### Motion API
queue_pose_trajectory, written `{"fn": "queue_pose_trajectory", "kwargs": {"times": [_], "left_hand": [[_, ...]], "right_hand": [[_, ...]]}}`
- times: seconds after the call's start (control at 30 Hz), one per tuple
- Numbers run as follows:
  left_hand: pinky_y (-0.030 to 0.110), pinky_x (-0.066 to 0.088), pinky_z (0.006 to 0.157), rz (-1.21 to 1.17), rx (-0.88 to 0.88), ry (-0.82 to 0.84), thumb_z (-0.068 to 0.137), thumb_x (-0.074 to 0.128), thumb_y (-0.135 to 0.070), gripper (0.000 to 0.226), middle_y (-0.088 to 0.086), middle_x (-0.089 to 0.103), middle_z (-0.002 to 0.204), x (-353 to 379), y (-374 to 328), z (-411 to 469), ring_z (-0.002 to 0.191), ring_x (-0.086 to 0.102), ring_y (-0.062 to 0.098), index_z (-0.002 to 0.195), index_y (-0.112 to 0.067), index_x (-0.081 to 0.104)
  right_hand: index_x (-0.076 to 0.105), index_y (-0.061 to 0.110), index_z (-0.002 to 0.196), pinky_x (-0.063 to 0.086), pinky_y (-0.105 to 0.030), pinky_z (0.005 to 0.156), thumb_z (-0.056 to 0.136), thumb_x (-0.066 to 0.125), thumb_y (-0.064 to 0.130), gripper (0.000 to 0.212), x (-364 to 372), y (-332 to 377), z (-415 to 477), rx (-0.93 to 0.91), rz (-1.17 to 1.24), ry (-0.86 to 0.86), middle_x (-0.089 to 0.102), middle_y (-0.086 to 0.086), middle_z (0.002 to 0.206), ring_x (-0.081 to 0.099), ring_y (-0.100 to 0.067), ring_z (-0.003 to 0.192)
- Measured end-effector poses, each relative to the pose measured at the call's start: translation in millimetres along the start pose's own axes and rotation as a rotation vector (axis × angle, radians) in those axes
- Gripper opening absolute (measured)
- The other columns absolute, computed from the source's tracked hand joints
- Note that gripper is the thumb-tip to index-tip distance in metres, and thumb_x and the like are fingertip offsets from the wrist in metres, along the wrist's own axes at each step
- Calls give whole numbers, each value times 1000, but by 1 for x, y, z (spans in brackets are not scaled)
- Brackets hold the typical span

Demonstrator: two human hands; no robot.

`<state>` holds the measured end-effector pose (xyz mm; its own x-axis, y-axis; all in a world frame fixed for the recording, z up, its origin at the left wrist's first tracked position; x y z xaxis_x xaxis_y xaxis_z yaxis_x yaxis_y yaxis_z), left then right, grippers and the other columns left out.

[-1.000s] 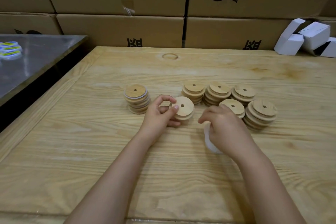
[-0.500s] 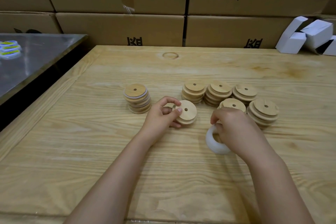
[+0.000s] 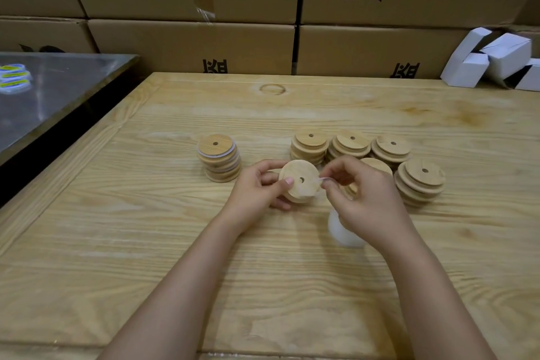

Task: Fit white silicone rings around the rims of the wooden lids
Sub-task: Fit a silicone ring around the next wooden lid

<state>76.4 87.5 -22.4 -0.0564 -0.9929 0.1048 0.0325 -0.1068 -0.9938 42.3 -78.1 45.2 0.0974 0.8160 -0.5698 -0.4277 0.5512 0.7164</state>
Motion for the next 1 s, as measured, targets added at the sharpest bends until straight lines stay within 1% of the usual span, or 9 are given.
{"fn": "queue_pose_trajectory", "kwargs": {"times": [0.1,0.23,0.3,0.4,0.5,0.6,0.7,0.83,1.0], "left_hand": [[30,58,55,-43,32,37,85,61,4,30,18,68,87,2,-5,-3,67,69,21,112,-8,59],[36,59,63,-98,66,93,83,60,9,32,16,71,90,4,-9,-6,80,69,24,109,-8,62],[38,59,65,-115,74,112,83,58,12,33,14,71,90,5,-9,-7,82,69,25,109,-8,62],[41,59,66,-118,99,129,83,57,11,33,13,70,96,7,-11,-8,86,69,24,110,-7,61],[47,59,68,-124,95,114,86,55,8,32,16,68,98,7,-10,-8,89,67,27,114,-7,59],[48,58,65,-159,95,85,88,54,4,19,12,67,88,7,-10,-8,82,66,26,100,-10,53],[42,59,65,-11,147,44,83,64,2,19,-5,65,75,8,-10,-8,77,65,17,86,-12,52],[25,56,71,275,232,-19,76,73,1,27,-8,67,79,11,-9,-6,76,65,5,83,-21,59],[17,51,63,284,265,-81,80,71,-6,17,-8,68,77,6,-10,-6,73,65,4,78,-20,61]], "right_hand": [[64,31,77,43,-11,75,83,67,17,15,11,-3,2,56,112,3,66,19,80,59,3,84],[67,33,75,46,-23,84,81,70,14,20,15,-9,4,93,196,-84,63,15,99,57,1,98],[67,34,74,47,-21,80,81,70,14,21,14,-14,5,139,228,-129,62,16,102,58,0,99],[67,31,72,47,-10,68,81,70,12,21,15,-21,5,212,305,-164,67,16,88,63,2,85],[68,27,73,45,-6,64,82,70,12,17,17,-25,5,240,320,-180,69,15,81,62,5,77],[69,26,75,45,-6,64,82,70,12,16,16,-29,5,250,338,-198,70,15,79,62,5,76],[70,27,75,45,-6,66,82,70,13,16,18,-31,6,256,359,-194,70,16,78,63,5,77],[68,31,72,47,-8,71,81,70,12,22,23,-32,5,235,323,-182,68,16,85,62,6,84],[68,32,74,47,-9,72,82,70,13,21,25,-34,6,238,322,-184,69,15,86,63,3,86]]}}
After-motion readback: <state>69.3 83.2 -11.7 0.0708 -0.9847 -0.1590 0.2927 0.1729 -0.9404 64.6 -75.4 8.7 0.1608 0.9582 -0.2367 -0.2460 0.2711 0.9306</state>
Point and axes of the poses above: each hand's wrist, its own z-axis towards the middle knuckle, its own x-axis out of the palm, y = z × x, the point moved 5 cm from there along z, towards the middle knuckle
